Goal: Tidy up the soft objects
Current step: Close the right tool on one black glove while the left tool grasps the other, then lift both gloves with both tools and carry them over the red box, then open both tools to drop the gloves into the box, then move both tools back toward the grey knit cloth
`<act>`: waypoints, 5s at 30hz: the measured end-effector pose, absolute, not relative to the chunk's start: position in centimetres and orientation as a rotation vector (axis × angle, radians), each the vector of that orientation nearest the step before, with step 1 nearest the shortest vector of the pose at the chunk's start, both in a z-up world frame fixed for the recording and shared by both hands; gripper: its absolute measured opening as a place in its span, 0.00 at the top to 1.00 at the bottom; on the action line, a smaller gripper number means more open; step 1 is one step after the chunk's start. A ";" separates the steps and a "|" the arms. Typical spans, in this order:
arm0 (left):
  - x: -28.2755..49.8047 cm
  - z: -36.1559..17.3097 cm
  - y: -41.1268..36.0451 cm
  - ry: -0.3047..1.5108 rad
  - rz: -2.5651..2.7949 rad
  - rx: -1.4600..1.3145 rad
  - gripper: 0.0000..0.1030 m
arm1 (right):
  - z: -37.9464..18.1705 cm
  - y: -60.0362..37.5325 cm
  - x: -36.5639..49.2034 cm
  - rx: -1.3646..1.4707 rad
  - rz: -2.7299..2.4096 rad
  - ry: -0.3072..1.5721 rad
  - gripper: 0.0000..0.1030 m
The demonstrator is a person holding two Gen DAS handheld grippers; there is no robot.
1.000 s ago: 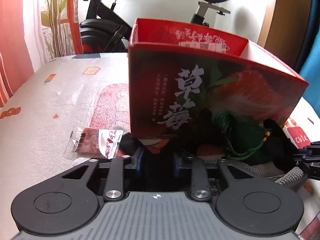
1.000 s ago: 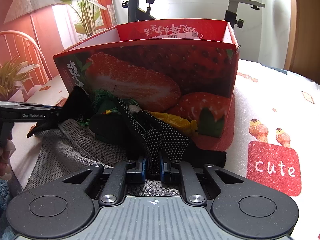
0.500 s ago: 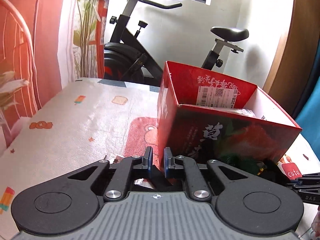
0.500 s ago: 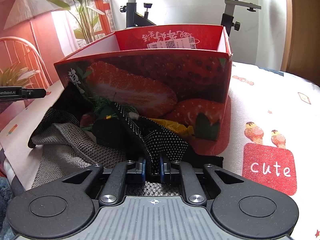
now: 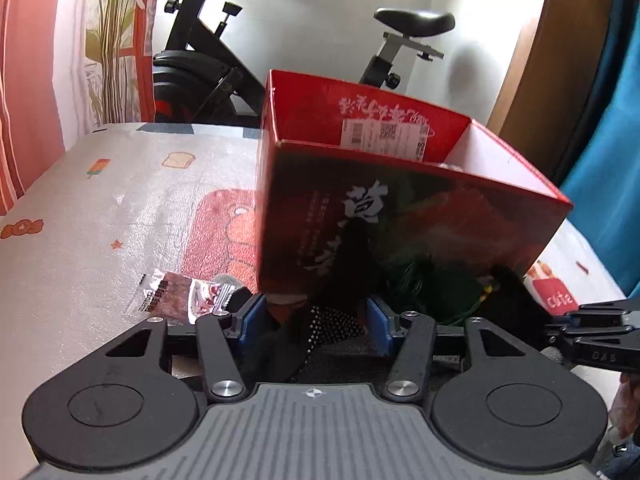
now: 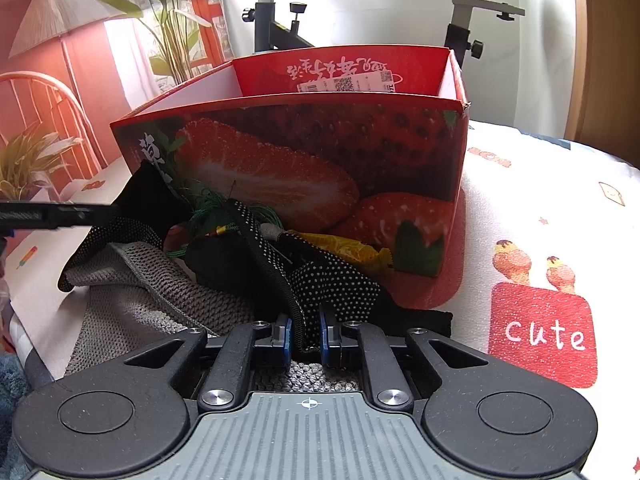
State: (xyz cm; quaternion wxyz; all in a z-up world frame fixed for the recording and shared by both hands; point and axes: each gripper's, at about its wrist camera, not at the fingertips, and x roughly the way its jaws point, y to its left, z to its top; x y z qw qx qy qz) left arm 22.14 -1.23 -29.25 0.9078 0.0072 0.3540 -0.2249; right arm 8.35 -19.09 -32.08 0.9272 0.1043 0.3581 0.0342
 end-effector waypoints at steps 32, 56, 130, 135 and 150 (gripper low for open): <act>20.3 -21.2 1.7 0.522 -0.411 -0.063 0.94 | -25.9 -21.2 7.3 0.242 0.048 0.561 0.95; 21.2 -13.3 -1.9 0.342 -0.548 -0.108 0.94 | -13.1 -22.7 11.4 0.214 0.134 0.301 0.95; 24.6 -18.3 -0.2 0.505 -0.471 -0.124 0.00 | -19.9 -21.8 14.7 0.319 -0.032 0.636 0.00; 23.1 -19.1 0.3 0.535 -0.450 -0.118 0.00 | -20.4 -21.7 13.1 0.353 -0.044 0.626 0.00; 19.3 -21.4 1.5 0.602 -0.354 -0.091 0.00 | -22.6 -19.8 10.3 0.329 -0.036 0.679 0.00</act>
